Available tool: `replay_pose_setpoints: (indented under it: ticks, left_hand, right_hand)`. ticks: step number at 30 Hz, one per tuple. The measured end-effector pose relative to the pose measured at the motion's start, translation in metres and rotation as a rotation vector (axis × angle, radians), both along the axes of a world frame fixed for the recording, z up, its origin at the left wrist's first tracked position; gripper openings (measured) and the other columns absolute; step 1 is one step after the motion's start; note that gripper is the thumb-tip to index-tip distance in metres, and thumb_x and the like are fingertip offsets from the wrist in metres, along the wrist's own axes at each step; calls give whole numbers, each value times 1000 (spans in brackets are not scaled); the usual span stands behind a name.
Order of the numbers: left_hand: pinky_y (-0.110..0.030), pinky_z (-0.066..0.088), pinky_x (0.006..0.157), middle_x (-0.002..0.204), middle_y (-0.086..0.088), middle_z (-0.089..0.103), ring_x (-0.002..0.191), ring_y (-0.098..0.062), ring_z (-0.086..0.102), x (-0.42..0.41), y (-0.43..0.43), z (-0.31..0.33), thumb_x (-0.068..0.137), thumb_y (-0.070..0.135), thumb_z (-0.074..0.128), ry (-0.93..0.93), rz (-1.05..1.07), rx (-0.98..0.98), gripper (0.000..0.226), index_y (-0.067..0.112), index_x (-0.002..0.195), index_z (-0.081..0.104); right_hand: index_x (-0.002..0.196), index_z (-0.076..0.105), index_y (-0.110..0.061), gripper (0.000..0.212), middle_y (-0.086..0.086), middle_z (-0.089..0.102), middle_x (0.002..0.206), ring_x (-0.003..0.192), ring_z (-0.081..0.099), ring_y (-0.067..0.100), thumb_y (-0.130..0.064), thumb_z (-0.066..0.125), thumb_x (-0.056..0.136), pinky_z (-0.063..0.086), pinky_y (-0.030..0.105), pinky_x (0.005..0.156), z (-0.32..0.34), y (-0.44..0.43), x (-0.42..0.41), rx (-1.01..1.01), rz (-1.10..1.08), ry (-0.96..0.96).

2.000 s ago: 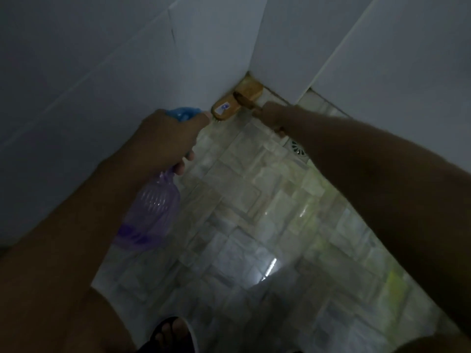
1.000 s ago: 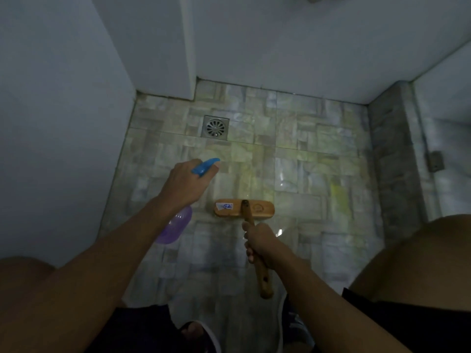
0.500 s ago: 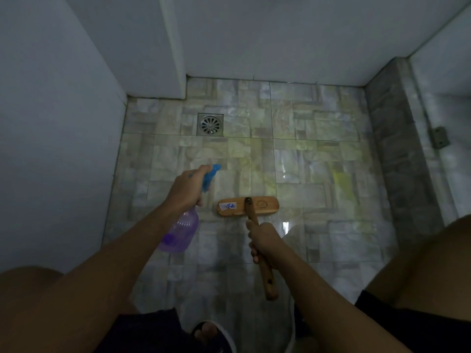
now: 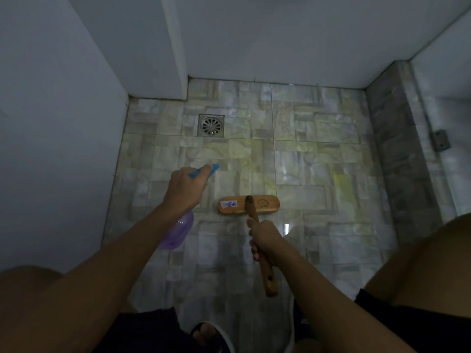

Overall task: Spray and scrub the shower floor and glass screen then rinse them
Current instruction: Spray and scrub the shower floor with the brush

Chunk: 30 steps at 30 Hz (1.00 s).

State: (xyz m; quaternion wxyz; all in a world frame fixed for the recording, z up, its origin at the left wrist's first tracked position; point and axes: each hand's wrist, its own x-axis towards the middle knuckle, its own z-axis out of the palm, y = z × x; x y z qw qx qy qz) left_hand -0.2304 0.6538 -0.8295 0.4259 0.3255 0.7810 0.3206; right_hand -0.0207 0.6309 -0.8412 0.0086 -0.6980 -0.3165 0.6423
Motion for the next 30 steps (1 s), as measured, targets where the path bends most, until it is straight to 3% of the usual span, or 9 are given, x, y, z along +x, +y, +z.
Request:
replay_pose_setpoints:
  ticks: [3,9,15,18,21,24,27,30]
  left_hand:
    - [-47,59,64,66,-13,71,50,-23,62,-1,-2,-3,76,73,51,34,-48,-52,70,6,68,71]
    - [-50,61,68,72,-13,72,70,-31,72,-7,0,0,89,62,52,128,-57,-86,50,19,69,67]
    - [-42,58,62,62,-9,71,50,-24,64,-12,3,-1,90,68,50,143,-14,-13,69,8,67,72]
    - [-37,56,57,61,-10,71,53,-24,68,-11,3,-3,89,69,51,90,13,-20,70,6,69,72]
    - [-38,54,56,62,-12,70,51,-24,65,-17,8,1,91,67,51,82,84,29,68,6,69,71]
    - [-43,58,62,66,-14,71,51,-23,62,-27,12,8,90,69,52,102,180,44,67,8,66,70]
    - [-49,60,63,66,-16,71,49,-25,61,-36,15,11,80,80,52,137,213,50,79,5,66,71]
    - [-53,60,62,71,-20,71,56,-33,66,-39,17,11,70,87,52,159,229,82,89,0,72,72]
  right_hand:
    - [89,50,-7,34,6,44,55,33,43,12,-37,45,104,39,21,37,-1,1,0,5,-7,2]
    - [87,50,-8,35,6,43,56,35,41,13,-38,44,104,38,19,36,-1,9,-2,1,0,-18]
    - [95,53,-3,35,8,48,58,35,45,14,-36,45,104,40,21,37,-2,12,-1,33,1,-20]
    - [105,56,-2,35,11,59,73,49,55,17,-35,44,104,45,24,40,-2,8,2,101,81,-116]
    - [117,54,-5,35,14,64,96,64,63,23,-33,37,107,49,28,42,-6,2,5,132,360,-299]
    - [123,53,-1,40,17,61,107,86,65,32,-31,32,108,58,38,63,-13,13,0,150,524,-335]
    - [137,46,3,45,25,52,133,120,53,41,-25,26,108,44,43,95,-21,62,-18,193,472,-290]
    - [142,41,4,45,26,46,143,130,46,41,-20,25,107,40,43,100,-23,134,-48,279,419,-258]
